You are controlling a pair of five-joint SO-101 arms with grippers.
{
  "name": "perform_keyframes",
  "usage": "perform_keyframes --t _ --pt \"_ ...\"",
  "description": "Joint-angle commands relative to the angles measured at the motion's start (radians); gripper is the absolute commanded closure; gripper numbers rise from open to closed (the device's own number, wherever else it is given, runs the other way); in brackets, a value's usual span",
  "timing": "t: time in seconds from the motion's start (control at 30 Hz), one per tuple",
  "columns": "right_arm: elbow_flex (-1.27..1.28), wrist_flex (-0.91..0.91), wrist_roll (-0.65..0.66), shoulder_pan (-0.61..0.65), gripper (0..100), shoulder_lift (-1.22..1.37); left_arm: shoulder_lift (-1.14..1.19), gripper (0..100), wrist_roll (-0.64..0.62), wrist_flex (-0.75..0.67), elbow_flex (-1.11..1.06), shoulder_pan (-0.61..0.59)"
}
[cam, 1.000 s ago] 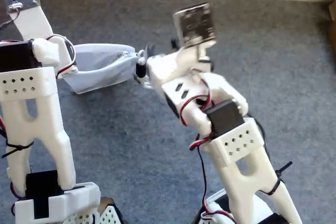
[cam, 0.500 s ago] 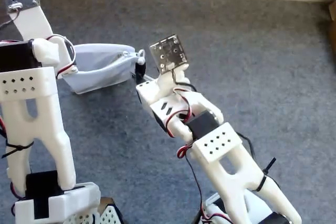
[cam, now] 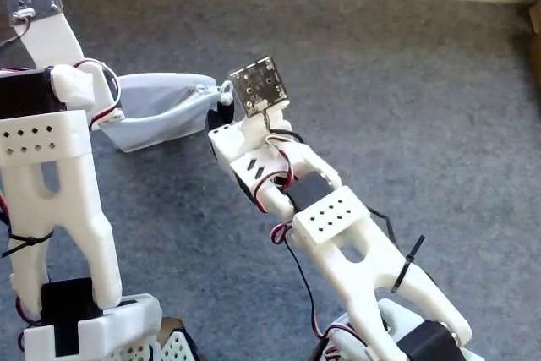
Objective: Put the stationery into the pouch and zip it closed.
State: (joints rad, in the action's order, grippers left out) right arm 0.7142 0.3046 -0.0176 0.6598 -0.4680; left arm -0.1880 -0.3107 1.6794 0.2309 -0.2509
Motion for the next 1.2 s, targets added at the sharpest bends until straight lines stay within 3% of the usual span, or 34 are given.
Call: perform_keyframes --t 0.0,0.13,0.33,0.47,0.73,0.97,1.17 --pt "-0.008 -0.03 0.011 0.007 81.0 -0.012 -0.018 99 -0.011 -0.021 -0.007 -0.004" --pt "-0.005 -0.03 0.014 0.007 82.0 -0.015 -0.013 99 -0.011 -0.034 -0.01 -0.004" --pt "-0.012 -0.03 0.02 0.007 97.4 -0.015 -0.012 99 -0.011 -0.034 -0.01 -0.004" --pt "-0.012 -0.03 0.034 -0.002 98.3 -0.016 -0.012 99 -0.011 -0.034 -0.01 -0.004" --pt "0.093 0.005 0.279 -0.01 99.5 -0.196 -0.012 99 -0.009 -0.034 -0.01 -0.004" --pt "0.217 0.01 0.293 -0.015 99.5 -0.417 -0.018 99 -0.008 -0.037 -0.001 0.001" --pt "0.242 0.145 0.292 -0.013 99.5 -0.447 -0.019 85 0.054 -0.054 -0.001 0.016"
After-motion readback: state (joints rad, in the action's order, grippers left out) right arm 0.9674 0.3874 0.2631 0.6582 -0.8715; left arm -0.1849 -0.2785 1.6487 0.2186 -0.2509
